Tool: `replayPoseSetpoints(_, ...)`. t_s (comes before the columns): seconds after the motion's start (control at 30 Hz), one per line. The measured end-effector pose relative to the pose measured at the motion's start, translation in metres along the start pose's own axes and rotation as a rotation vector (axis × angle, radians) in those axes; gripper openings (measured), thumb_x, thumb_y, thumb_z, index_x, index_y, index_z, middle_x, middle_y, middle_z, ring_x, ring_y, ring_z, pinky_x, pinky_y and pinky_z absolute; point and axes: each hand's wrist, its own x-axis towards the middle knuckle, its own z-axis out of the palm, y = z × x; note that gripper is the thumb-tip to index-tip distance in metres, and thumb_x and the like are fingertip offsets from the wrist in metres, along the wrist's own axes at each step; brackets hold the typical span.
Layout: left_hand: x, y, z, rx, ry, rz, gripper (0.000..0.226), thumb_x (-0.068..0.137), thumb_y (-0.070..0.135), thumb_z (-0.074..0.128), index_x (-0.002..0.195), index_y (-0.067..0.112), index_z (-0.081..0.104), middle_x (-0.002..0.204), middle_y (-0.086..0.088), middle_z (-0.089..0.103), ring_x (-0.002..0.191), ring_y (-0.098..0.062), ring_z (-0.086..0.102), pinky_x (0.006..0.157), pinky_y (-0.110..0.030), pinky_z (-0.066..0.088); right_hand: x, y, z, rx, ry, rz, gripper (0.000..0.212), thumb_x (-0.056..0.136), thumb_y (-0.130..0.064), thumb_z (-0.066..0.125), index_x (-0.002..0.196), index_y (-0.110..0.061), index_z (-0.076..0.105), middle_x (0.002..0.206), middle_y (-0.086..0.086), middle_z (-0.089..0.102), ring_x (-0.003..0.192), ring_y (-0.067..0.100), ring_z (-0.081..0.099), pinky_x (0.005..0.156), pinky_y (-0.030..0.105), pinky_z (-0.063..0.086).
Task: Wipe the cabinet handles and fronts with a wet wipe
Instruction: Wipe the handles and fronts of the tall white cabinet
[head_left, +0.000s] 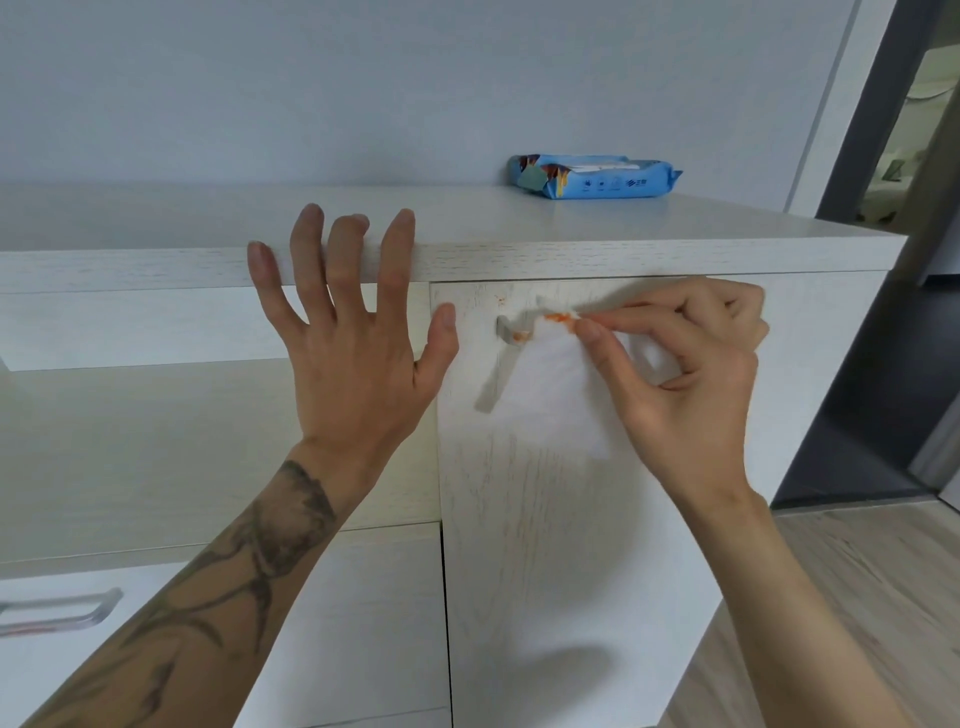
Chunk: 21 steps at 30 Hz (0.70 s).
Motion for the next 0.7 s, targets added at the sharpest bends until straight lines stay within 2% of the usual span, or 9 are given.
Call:
replayPoseSetpoints(0.17, 0.001, -0.001, 0.002, -0.004, 0.014, -0.004, 0.061, 0.109, 0.053, 0.041, 0.159, 0.020, 0.031, 0.153, -0.010, 0.028, 0.153, -0.039, 0.022, 0.130, -0.054, -0.007, -0.001, -0.018, 0.023, -0.002, -0.033, -0.083, 0.007, 0.095, -0.033, 0.081, 0.096, -0.027, 0.083, 0.091, -0.014, 0.062, 0.107, 0.016, 0.047, 0.090, 0.056, 0.038)
replayPoseSetpoints(0.37, 0.000, 0.000, 0.002, -0.006, 0.011, -0.002, 0.061, 0.109, 0.051, 0.041, 0.159, 0.018, 0.033, 0.152, -0.011, 0.029, 0.153, -0.040, 0.023, 0.130, -0.056, -0.005, -0.004, -0.006, 0.008, -0.010, 0.021, 0.004, 0.003, 0.095, -0.032, 0.080, 0.098, -0.031, 0.080, 0.091, -0.011, 0.063, 0.107, 0.016, 0.045, 0.090, 0.061, 0.039)
replayPoseSetpoints(0.5, 0.000, 0.000, 0.001, 0.001, 0.014, 0.001, 0.061, 0.109, 0.050, 0.043, 0.159, 0.017, 0.034, 0.152, -0.012, 0.029, 0.153, -0.041, 0.023, 0.130, -0.057, -0.006, -0.002, -0.020, 0.021, -0.030, -0.001, -0.086, 0.011, 0.095, -0.037, 0.079, 0.099, -0.027, 0.083, 0.095, -0.018, 0.061, 0.108, 0.013, 0.045, 0.092, 0.046, 0.036)
replayPoseSetpoints(0.53, 0.000, -0.001, 0.001, -0.001, 0.013, 0.002, 0.061, 0.109, 0.050, 0.042, 0.159, 0.017, 0.034, 0.152, -0.013, 0.029, 0.153, -0.041, 0.024, 0.130, -0.057, -0.005, -0.001, -0.018, 0.019, -0.037, -0.004, -0.099, 0.011, 0.096, -0.037, 0.078, 0.100, -0.028, 0.083, 0.095, -0.018, 0.061, 0.108, 0.013, 0.046, 0.092, 0.045, 0.036)
replayPoseSetpoints(0.63, 0.000, -0.001, 0.000, 0.002, 0.009, 0.005, 0.061, 0.109, 0.050, 0.041, 0.159, 0.017, 0.033, 0.152, -0.013, 0.029, 0.153, -0.042, 0.024, 0.130, -0.058, -0.005, -0.003, -0.004, 0.006, -0.038, 0.022, -0.057, 0.006, 0.095, -0.032, 0.081, 0.099, -0.028, 0.083, 0.092, -0.014, 0.063, 0.106, 0.017, 0.047, 0.089, 0.057, 0.039)
replayPoseSetpoints(0.7, 0.000, -0.001, 0.000, 0.000, 0.007, 0.003, 0.061, 0.109, 0.050, 0.041, 0.159, 0.017, 0.033, 0.152, -0.013, 0.029, 0.152, -0.042, 0.024, 0.130, -0.058, -0.005, -0.004, -0.005, 0.008, -0.030, 0.031, -0.038, 0.004, 0.095, -0.031, 0.082, 0.098, -0.029, 0.083, 0.091, -0.014, 0.062, 0.106, 0.016, 0.045, 0.090, 0.055, 0.038)
